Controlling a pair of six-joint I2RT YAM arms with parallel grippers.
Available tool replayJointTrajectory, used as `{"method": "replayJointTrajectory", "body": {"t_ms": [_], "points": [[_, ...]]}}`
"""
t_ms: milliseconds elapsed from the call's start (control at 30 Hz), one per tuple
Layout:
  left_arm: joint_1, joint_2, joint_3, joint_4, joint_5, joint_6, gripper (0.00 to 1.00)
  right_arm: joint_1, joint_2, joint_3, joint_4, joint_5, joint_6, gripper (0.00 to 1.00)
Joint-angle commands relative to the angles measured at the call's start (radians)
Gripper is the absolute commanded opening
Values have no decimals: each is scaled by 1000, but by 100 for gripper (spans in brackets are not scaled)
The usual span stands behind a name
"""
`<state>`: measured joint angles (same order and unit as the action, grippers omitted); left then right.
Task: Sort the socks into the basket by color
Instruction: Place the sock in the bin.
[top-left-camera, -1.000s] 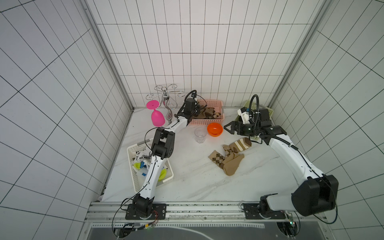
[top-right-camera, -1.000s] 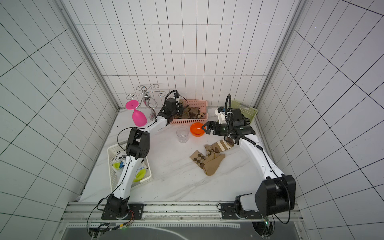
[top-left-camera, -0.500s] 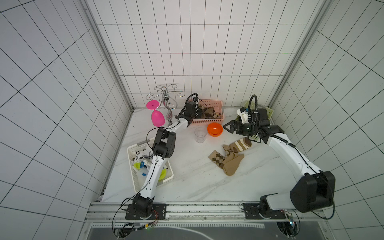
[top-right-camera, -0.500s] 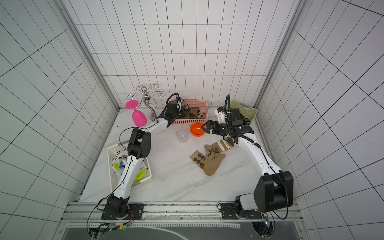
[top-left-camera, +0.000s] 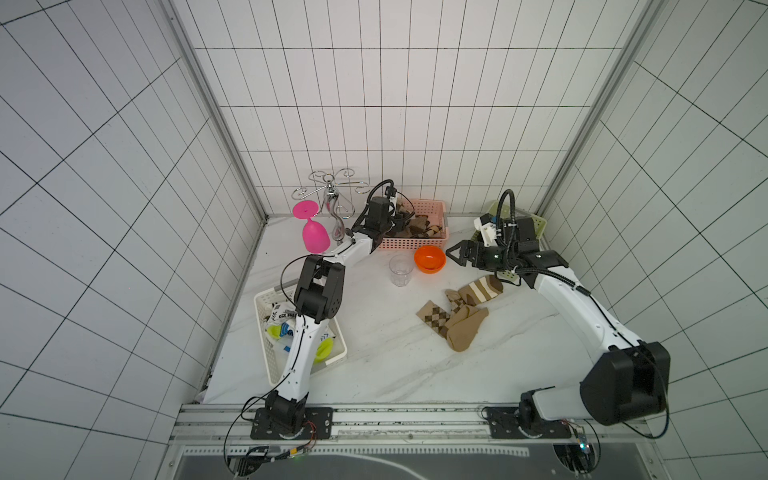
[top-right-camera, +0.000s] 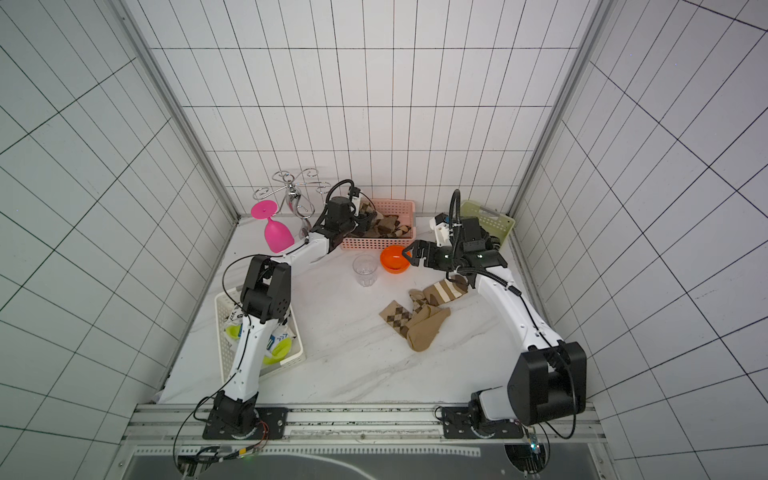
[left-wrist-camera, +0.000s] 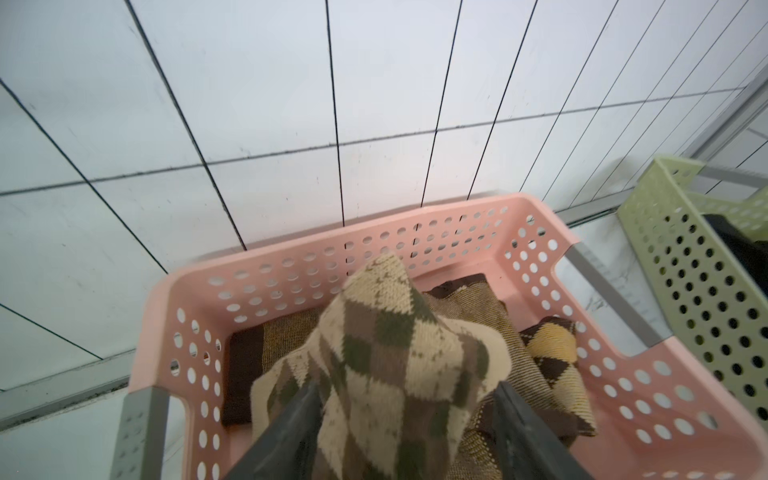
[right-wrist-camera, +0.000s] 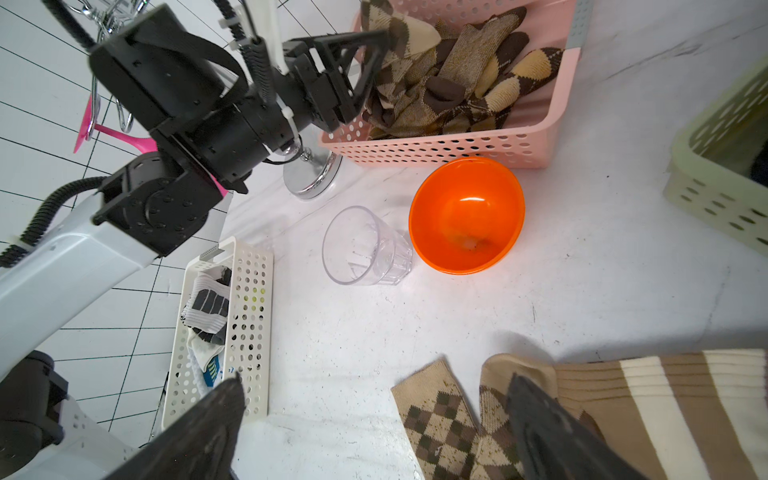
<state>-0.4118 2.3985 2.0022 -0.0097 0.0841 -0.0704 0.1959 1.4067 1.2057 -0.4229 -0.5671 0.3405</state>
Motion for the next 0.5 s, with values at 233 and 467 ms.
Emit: {"method": "replayJointTrajectory", "body": {"t_ms": [233, 467], "points": [[-13, -105, -89, 61, 43, -18, 68, -2, -27, -77, 24, -12, -10, 100], [-25, -211, -172, 53, 100, -27, 68, -3, -16, -88, -12, 71, -32, 99]]}}
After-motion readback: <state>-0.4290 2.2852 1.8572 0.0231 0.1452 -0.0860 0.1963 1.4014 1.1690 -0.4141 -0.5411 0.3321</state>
